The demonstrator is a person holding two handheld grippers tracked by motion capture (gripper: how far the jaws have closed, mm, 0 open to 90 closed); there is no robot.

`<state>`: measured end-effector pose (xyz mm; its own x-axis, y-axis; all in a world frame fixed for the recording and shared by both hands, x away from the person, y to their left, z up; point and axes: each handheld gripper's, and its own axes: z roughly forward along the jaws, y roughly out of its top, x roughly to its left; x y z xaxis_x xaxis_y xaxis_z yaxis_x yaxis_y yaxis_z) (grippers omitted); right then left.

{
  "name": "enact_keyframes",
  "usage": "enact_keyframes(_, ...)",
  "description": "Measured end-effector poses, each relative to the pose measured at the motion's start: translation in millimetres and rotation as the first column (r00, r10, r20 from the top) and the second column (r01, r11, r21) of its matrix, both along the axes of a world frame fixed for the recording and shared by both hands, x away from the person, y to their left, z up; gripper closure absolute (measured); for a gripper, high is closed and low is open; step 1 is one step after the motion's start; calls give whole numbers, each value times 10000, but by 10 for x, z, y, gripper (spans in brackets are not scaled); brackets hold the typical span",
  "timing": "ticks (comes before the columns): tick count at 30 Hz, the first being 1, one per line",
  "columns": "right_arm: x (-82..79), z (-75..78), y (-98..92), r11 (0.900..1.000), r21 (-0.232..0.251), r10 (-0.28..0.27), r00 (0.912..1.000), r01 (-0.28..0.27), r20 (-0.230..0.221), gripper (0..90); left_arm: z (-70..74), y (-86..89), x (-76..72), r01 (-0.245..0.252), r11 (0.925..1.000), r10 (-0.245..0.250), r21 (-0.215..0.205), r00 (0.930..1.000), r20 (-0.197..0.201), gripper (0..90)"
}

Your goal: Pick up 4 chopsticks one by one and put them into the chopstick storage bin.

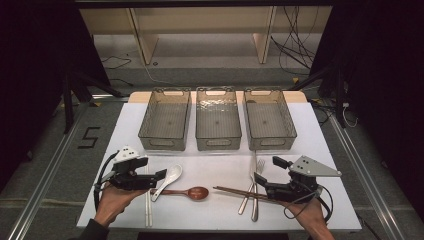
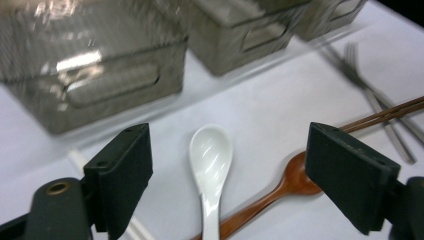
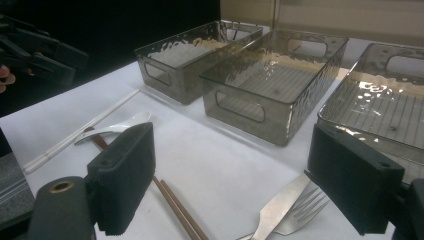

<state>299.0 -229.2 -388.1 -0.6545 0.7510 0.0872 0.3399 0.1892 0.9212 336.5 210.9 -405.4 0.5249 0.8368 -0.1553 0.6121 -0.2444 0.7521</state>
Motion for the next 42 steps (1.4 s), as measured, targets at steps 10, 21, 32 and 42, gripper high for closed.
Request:
enact_keyframes(10,2,1,9,10000,-69,43,10000,-43,-6,202,-183,179,120,-1045,9882,1262,1119,9697,-2090,228)
enact_keyframes(21,11,-5,15,9999,-115,81,9999,-82,-98,208,-363,222,182,-645,9631,1500,2611,9346,-3225,270)
enact_keyframes(32,19,-12,17,9998,-149,89,9999,-91,-143,213,-493,199,217,-226,9421,1586,3347,9092,-3850,317)
enact_keyframes(42,16,-12,22,9998,-184,120,9998,-123,-172,217,-554,162,230,144,9294,1484,3689,9004,-4090,340)
